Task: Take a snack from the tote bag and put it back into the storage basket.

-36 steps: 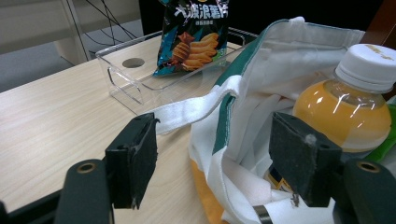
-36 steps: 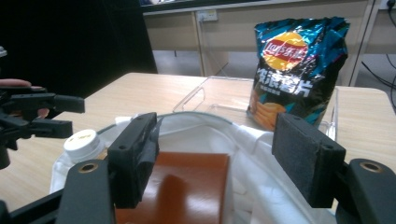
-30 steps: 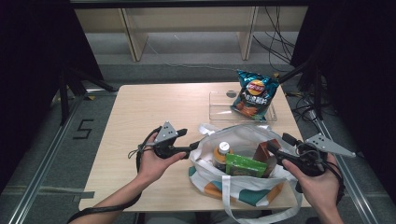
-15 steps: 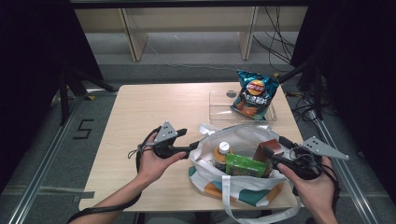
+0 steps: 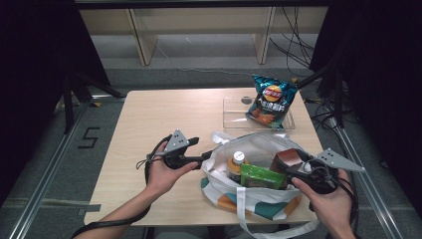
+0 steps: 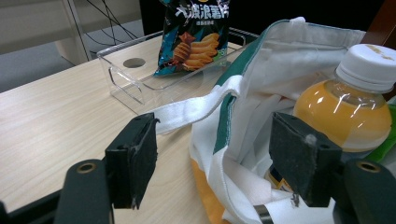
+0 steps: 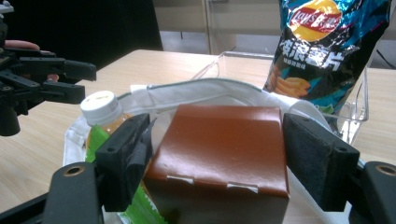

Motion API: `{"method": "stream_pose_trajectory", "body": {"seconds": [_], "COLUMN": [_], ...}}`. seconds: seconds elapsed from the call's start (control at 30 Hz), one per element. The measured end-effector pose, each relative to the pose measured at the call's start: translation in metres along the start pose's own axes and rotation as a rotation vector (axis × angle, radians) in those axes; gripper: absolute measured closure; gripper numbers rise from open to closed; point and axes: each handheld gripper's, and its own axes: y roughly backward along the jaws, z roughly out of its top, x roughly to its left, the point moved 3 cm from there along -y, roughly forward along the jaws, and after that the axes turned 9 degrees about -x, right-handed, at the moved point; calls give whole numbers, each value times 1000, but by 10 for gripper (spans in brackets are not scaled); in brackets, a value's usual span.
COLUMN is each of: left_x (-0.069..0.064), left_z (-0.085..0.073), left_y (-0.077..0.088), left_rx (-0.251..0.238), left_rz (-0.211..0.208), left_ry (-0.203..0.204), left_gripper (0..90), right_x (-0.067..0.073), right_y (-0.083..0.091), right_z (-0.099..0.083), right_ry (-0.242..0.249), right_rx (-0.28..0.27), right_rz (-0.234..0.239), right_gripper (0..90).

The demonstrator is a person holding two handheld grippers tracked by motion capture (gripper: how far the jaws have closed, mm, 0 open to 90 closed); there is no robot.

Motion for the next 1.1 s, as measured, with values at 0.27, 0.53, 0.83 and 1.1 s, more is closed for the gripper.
{"method": "stream_pose_trajectory", "body": {"seconds": [0.27, 0.53, 0.83, 1.1], "left_x": [0, 0, 0, 2], "left_z": [0, 0, 0, 1], "left_y": [0, 0, 0, -1], "left_rx": [-1, 2, 2, -13], "left_rz": [-2, -3, -1, -9], "left_ry": [-4, -5, -1, -27], "left_gripper": [319, 319, 319, 319], "right_x": [-1, -2, -3, -4], "right_y": [-6, -9, -10, -7], "right_z": [-6, -8, -10, -9], "right_ry": [43, 74, 89, 127], "right_rx": [7, 4, 0, -20], "right_rz": [4, -11, -37, -46], "right_gripper": [267, 279, 308, 387]}}
